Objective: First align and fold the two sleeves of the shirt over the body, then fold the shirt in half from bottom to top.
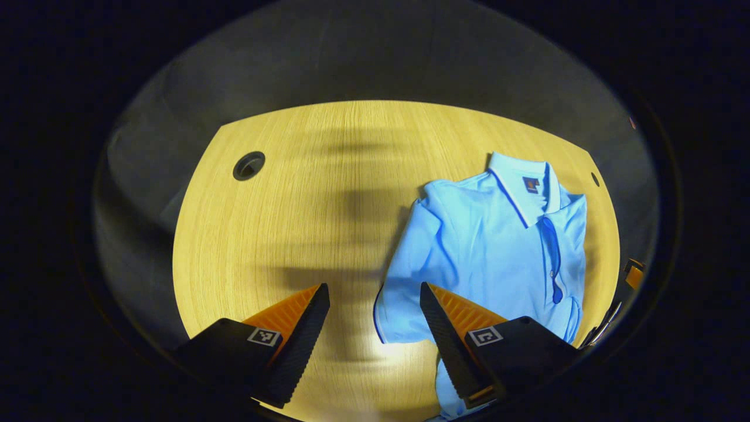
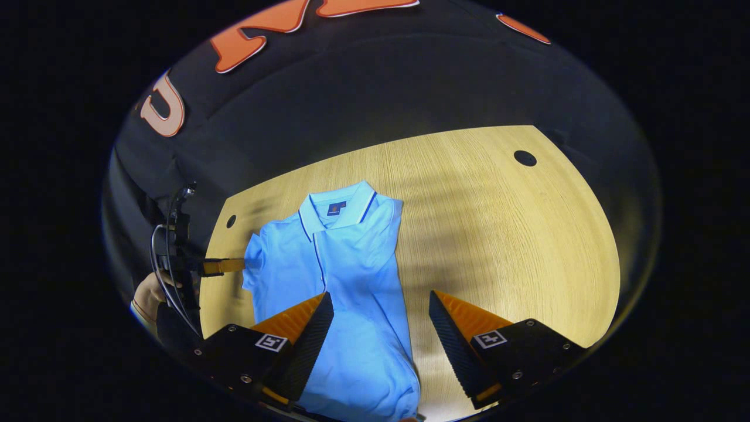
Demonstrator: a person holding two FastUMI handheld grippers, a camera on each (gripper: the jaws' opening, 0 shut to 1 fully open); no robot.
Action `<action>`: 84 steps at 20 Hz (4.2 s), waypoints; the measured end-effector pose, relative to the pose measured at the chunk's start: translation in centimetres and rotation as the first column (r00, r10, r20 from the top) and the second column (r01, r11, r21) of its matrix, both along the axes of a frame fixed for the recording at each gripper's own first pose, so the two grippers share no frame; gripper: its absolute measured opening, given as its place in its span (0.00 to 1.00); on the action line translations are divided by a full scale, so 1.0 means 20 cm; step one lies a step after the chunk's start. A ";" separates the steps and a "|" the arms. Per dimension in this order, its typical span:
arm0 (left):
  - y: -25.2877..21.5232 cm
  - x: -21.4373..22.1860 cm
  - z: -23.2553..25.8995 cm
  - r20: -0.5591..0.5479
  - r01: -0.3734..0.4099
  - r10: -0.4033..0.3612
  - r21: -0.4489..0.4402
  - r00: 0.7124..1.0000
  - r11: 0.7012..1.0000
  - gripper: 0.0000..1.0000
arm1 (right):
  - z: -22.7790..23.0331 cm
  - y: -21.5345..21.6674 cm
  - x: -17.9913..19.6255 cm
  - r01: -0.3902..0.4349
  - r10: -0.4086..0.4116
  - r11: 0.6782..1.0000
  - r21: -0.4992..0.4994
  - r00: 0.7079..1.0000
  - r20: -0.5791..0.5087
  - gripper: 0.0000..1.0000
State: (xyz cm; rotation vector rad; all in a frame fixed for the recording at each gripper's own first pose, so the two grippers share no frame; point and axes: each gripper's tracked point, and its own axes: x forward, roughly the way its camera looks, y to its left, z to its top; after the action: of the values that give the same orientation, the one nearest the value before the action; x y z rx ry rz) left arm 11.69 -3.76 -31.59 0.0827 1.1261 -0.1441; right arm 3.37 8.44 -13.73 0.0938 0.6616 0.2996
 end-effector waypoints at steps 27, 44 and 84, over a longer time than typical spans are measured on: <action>-0.67 -0.10 0.49 0.147 0.245 -0.252 0.069 0.956 0.967 0.07 | 0.05 -0.12 -0.12 0.016 -0.021 0.996 0.087 0.999 0.049 0.99; -1.47 -0.38 0.26 0.062 0.361 -0.357 -0.100 0.932 0.927 0.63 | -0.08 -0.43 -0.22 0.092 -0.094 0.992 0.081 0.995 0.027 0.99; -0.42 -1.80 -0.33 -0.232 0.069 -0.060 0.031 0.971 0.997 0.60 | -1.15 -0.36 -1.16 -0.111 -0.047 0.910 -0.400 0.930 -0.365 0.60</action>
State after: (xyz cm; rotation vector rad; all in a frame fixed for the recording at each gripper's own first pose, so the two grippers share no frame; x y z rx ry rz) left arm -24.22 -12.12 -38.26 0.1400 1.3595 -0.1932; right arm -19.92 1.31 -36.81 -0.2781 1.0902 0.1670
